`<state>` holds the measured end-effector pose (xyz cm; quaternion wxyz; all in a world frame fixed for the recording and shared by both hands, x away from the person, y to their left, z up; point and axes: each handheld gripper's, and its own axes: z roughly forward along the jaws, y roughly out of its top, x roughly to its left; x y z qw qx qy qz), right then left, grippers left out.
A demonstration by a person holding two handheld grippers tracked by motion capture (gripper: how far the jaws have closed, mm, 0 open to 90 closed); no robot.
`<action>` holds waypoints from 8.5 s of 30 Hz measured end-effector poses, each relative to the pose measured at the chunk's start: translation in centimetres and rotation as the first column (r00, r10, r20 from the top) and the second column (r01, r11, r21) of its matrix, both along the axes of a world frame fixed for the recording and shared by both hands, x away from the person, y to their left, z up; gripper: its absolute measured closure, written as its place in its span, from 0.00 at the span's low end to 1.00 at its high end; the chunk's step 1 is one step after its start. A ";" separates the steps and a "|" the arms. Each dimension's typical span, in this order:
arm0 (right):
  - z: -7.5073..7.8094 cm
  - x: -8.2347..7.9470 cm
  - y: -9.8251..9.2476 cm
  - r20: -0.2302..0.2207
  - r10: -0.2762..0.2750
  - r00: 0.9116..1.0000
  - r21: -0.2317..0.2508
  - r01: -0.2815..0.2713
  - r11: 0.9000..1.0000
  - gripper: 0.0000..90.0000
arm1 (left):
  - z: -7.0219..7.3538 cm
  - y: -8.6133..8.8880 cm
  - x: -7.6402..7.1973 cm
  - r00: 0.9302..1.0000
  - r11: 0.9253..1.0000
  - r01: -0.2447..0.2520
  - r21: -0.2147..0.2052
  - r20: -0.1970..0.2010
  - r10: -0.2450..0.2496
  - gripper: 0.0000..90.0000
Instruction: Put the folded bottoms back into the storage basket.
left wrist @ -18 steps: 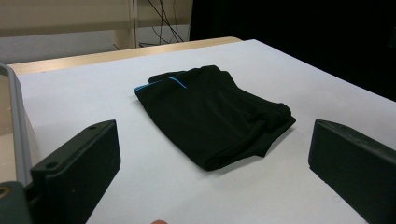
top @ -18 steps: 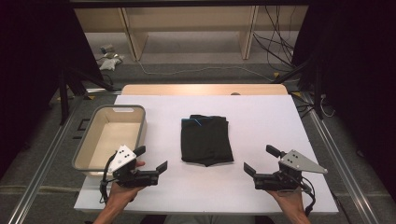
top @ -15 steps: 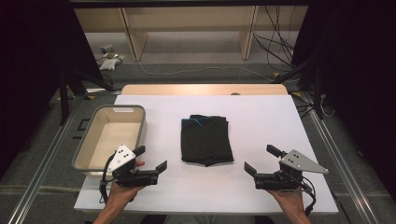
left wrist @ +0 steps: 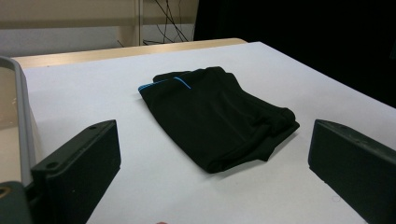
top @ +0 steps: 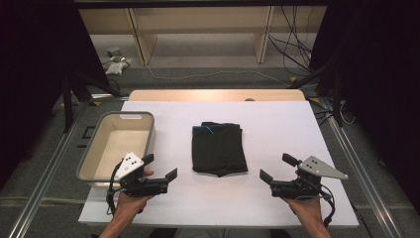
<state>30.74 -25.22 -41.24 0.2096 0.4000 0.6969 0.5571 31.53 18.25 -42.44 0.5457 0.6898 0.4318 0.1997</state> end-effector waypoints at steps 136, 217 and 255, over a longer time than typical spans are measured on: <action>-5.9 22.7 10.3 -0.670 -0.154 0.726 -0.210 0.013 0.978 0.38 | -6.4 -6.7 12.4 0.772 0.992 -0.004 -0.127 -0.631 -0.078 0.92; 5.0 19.6 15.8 -0.506 0.188 0.842 0.204 -0.095 0.974 0.82 | 5.1 1.6 10.2 0.886 0.971 0.129 -0.202 -0.416 -0.205 0.92; 6.9 19.2 29.7 -0.505 0.306 0.807 0.255 -0.199 0.946 0.82 | 7.4 16.0 6.5 0.911 0.977 0.028 -0.212 -0.396 -0.112 0.92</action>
